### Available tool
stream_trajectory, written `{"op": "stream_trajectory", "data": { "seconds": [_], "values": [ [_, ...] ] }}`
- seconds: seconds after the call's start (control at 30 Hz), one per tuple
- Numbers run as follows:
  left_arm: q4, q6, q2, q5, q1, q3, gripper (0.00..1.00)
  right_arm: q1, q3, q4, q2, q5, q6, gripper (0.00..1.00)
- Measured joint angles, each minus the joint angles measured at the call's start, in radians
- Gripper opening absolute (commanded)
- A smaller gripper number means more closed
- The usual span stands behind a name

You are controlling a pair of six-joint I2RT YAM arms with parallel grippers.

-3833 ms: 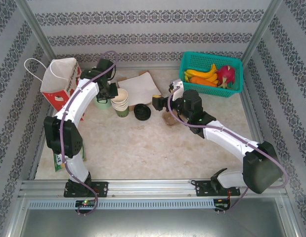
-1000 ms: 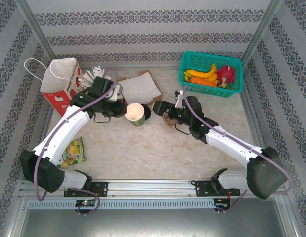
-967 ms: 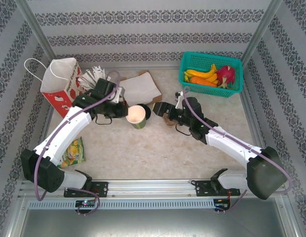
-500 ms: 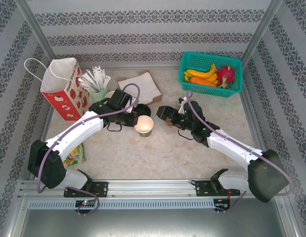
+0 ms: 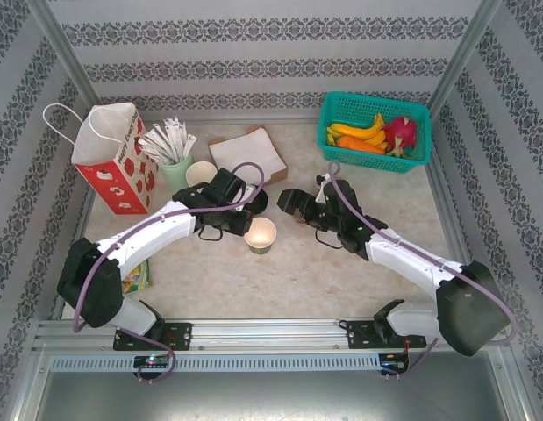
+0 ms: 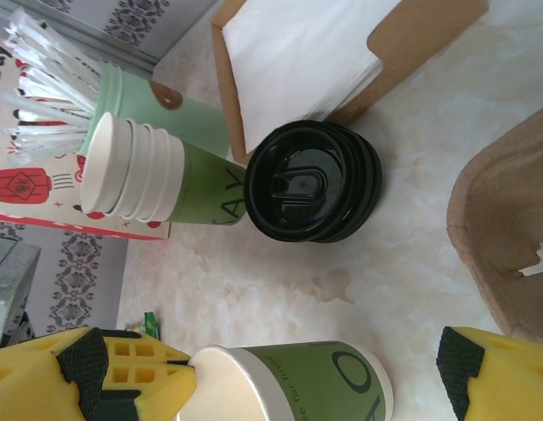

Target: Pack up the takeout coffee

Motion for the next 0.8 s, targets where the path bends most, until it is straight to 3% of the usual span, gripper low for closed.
{"op": "stream_trajectory", "data": {
  "seconds": [0.47,0.6,0.8],
  "values": [
    [0.037,-0.008,0.026,0.055,-0.01,-0.008,0.11,0.0,0.121,-0.004,0.16,-0.069,-0.023,0.98],
    [0.038,-0.018,0.031,0.077,-0.014,-0.008,0.18,0.001,0.162,0.002,0.222,-0.084,-0.022,0.98],
    [0.037,-0.019,0.023,0.074,-0.008,-0.005,0.41,0.0,0.206,0.003,0.299,-0.086,-0.026,0.97]
  ]
}}
